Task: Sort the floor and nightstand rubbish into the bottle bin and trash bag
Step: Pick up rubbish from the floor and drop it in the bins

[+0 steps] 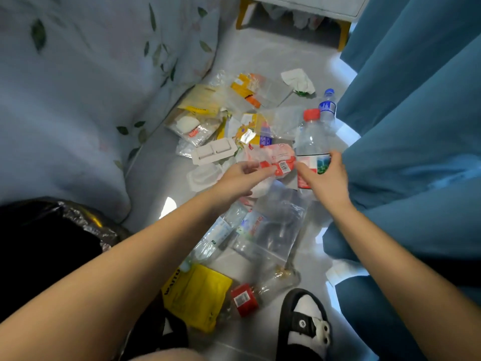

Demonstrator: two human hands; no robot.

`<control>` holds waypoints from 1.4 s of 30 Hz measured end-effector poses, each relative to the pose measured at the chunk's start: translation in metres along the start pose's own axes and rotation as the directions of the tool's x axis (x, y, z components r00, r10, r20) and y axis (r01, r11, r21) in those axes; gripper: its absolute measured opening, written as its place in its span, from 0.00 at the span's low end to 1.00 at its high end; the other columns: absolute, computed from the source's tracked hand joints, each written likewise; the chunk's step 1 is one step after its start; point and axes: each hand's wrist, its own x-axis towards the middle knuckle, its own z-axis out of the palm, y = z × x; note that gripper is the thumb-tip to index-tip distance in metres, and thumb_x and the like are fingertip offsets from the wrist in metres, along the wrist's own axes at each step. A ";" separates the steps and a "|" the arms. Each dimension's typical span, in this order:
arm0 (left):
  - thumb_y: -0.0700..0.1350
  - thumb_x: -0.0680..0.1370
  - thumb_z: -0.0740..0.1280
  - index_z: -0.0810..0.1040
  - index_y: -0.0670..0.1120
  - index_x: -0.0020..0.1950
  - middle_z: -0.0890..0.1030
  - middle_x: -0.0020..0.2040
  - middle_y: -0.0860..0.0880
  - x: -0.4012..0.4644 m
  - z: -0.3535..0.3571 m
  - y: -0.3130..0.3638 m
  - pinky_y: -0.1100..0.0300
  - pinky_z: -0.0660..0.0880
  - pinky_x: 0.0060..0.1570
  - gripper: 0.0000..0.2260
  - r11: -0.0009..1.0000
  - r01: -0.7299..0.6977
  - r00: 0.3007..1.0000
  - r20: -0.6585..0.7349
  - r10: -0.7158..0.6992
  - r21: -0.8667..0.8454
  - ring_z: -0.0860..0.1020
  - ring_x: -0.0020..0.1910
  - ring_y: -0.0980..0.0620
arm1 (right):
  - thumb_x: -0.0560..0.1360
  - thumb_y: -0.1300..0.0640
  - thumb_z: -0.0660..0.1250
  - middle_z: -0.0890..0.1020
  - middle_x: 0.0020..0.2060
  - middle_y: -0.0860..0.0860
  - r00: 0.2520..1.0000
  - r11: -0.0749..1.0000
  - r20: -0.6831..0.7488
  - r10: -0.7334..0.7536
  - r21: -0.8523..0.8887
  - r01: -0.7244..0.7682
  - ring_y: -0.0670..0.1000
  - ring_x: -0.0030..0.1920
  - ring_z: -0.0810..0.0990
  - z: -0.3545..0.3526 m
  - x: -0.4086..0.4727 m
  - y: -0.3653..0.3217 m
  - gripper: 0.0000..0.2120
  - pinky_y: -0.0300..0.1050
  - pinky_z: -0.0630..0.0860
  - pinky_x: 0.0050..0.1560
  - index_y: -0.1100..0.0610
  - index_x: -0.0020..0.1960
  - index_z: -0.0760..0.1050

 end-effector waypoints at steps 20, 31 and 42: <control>0.50 0.65 0.79 0.81 0.49 0.55 0.85 0.48 0.53 -0.081 -0.055 -0.027 0.57 0.80 0.47 0.21 0.971 -0.150 0.937 -0.339 0.081 -0.184 0.84 0.47 0.55 | 0.59 0.31 0.71 0.66 0.68 0.48 0.377 0.671 0.926 -0.037 -0.257 0.696 0.50 0.68 0.64 0.040 -0.128 0.057 0.49 0.48 0.63 0.70 0.49 0.73 0.61; 0.51 0.67 0.78 0.79 0.48 0.59 0.84 0.52 0.50 -0.098 -0.082 -0.038 0.55 0.79 0.54 0.22 0.970 -0.129 0.918 -0.394 0.039 -0.206 0.83 0.50 0.53 | 0.67 0.46 0.68 0.76 0.59 0.53 0.287 0.398 0.955 0.077 -0.294 0.869 0.55 0.57 0.77 0.069 -0.148 0.090 0.26 0.49 0.73 0.58 0.52 0.63 0.68; 0.54 0.62 0.78 0.80 0.47 0.58 0.85 0.50 0.49 -0.169 -0.114 -0.019 0.56 0.80 0.47 0.27 0.934 -0.262 0.831 -0.549 0.091 -0.242 0.84 0.49 0.51 | 0.62 0.34 0.73 0.84 0.47 0.50 0.610 0.923 0.781 -0.131 -0.129 0.363 0.48 0.49 0.82 0.029 -0.129 -0.013 0.31 0.42 0.77 0.55 0.47 0.61 0.73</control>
